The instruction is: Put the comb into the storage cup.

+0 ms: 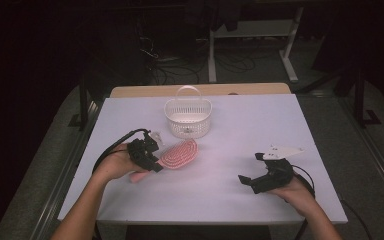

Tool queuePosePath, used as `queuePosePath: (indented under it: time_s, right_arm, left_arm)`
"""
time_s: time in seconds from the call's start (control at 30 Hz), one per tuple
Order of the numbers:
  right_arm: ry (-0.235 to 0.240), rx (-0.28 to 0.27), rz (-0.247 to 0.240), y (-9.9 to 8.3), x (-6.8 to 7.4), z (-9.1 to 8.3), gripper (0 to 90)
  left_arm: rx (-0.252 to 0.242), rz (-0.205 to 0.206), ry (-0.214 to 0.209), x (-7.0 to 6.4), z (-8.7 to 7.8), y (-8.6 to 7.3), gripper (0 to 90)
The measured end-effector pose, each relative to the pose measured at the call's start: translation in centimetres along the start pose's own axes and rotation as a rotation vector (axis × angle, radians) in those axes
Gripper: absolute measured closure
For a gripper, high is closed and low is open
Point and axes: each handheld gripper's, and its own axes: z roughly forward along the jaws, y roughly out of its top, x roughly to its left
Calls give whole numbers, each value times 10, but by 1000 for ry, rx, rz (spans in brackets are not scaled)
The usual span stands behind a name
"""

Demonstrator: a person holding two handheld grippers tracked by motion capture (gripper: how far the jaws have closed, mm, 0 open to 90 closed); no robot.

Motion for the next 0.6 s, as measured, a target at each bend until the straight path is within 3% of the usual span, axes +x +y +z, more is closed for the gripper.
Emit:
queuePosePath:
  time_s: [0.6]
  right_arm:
    - [0,-2,0,0,0,0,0]
  left_arm:
    - [-179,-43,-24,6,-16,-5,704]
